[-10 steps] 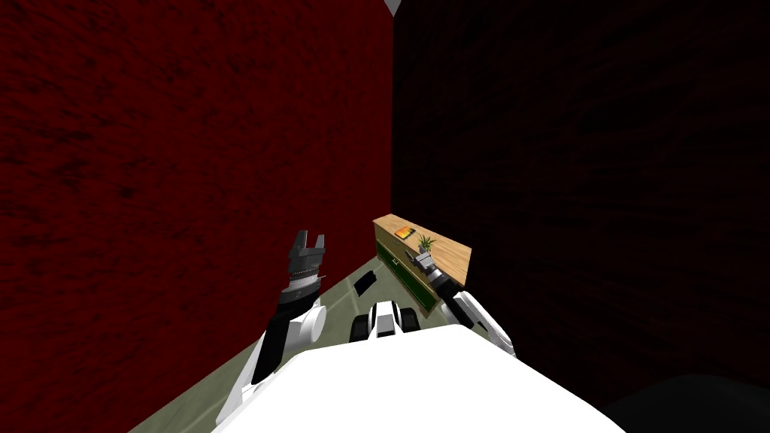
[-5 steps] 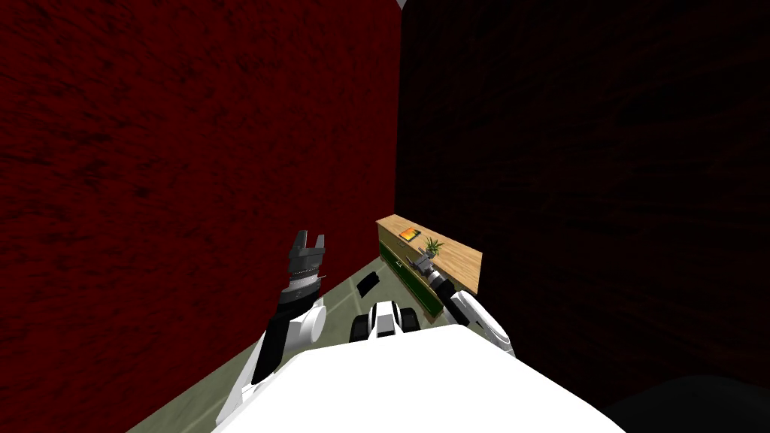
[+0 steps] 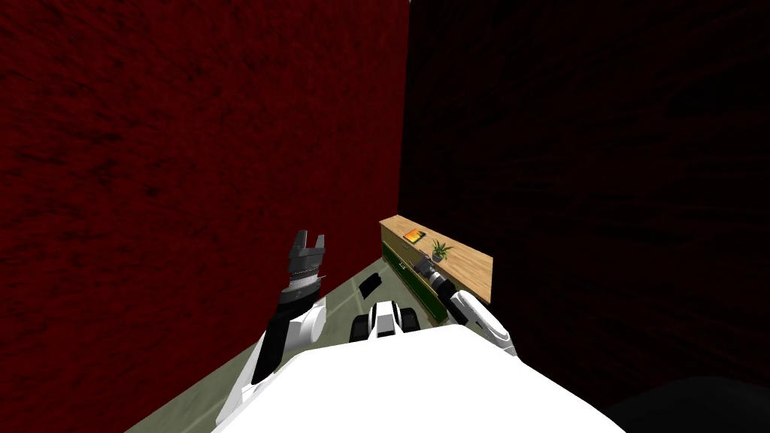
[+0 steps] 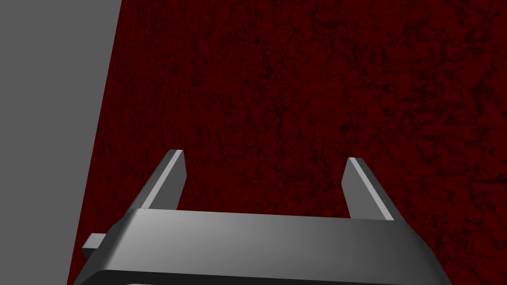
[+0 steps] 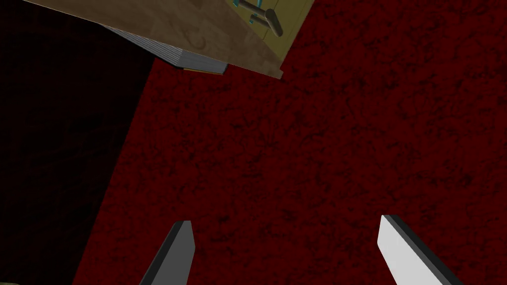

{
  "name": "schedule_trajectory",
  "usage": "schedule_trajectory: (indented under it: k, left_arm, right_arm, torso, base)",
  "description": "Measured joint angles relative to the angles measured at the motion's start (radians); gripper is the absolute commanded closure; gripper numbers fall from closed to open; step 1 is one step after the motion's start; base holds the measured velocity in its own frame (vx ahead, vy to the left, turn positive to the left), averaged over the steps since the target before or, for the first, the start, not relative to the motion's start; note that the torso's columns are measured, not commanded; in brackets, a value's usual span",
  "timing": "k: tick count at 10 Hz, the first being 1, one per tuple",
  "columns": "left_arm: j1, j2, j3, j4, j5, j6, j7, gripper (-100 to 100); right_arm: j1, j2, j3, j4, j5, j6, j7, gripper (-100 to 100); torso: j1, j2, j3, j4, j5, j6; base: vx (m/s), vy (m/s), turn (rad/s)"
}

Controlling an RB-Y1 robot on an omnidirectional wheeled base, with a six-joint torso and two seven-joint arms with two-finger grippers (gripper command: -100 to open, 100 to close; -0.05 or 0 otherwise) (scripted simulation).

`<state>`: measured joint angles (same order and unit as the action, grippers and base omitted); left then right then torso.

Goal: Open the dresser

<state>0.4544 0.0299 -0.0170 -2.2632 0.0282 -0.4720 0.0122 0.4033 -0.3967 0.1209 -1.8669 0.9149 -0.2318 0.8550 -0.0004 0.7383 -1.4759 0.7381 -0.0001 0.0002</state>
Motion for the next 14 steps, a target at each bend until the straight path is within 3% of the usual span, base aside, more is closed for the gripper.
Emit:
schedule_trajectory:
  k: [2,7,12,14]
  left_arm:
    - [0.0,0.0,0.0,0.0,0.0,0.0,0.0,0]
    - [0.0,0.0,0.0,0.0,0.0,0.0,0.0,0]
    - [0.0,0.0,0.0,0.0,0.0,0.0,0.0,0]
    - [0.0,0.0,0.0,0.0,0.0,0.0,0.0,0]
  right_arm:
    - [-0.004,-0.003,-0.001,0.034,0.055,0.008,0.049,-100]
    - [-0.024,-0.06,0.014,0.092,0.19,0.067,0.131,-100]
    - [-0.031,-0.091,0.011,0.148,0.305,0.095,0.22,-100]
    - [-0.039,-0.098,0.001,0.191,0.362,0.101,0.279,-100]
  torso:
    - [0.0,0.0,0.0,0.0,0.0,0.0]
    - [0.001,0.0,0.0,0.0,0.0,0.0]
    - [0.0,-0.001,-0.001,0.0,0.0,0.0]
    - [0.001,-0.001,-0.001,0.0,0.0,0.0]
  base:
    - [0.044,0.039,0.046]
    - [0.044,0.032,0.052]
    - [0.04,0.033,0.05]
    - [0.052,0.031,0.061]
